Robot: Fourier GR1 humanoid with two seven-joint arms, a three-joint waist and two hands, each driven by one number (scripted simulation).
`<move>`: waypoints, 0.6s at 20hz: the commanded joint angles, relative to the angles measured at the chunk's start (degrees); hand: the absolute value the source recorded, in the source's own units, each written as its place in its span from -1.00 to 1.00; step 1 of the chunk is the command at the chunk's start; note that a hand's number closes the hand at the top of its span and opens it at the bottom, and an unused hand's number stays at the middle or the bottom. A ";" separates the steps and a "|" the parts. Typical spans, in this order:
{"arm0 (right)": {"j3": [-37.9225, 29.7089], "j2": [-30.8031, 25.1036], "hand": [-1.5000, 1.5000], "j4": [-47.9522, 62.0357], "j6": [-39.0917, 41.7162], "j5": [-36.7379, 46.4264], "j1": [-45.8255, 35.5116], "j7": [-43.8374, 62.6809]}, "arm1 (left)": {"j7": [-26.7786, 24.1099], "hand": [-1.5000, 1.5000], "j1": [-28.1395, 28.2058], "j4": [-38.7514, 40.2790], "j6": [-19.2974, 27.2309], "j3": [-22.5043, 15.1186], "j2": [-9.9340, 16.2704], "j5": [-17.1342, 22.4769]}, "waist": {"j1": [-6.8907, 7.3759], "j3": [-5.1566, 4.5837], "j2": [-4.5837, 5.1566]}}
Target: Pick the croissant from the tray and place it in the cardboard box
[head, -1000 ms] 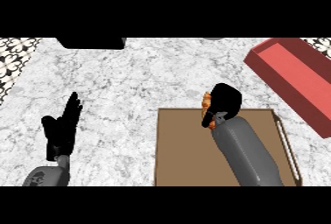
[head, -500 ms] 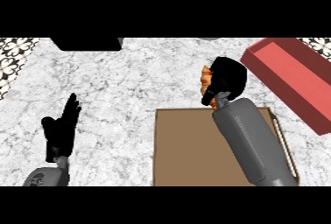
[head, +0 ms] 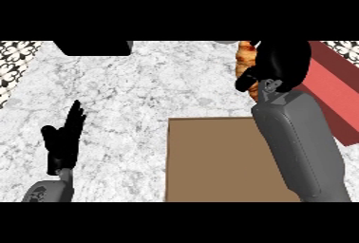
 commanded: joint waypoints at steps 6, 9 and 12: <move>-6.00 -8.48 1.00 -2.06 -0.68 2.56 2.59 -4.22 | -2.91 0.00 0.32 1.18 -0.80 0.23 -1.33 -0.83 | 0.30 0.02 0.23; -12.82 -14.19 1.00 0.58 -0.21 -1.67 0.01 -9.41 | 3.93 0.00 0.08 -4.32 -0.53 0.39 0.68 -0.76 | 0.49 0.07 0.18; -16.05 -16.23 1.00 3.82 -2.01 -4.01 0.01 -13.38 | 0.72 0.00 3.67 -4.60 -2.61 0.96 0.96 0.00 | 0.78 0.05 0.22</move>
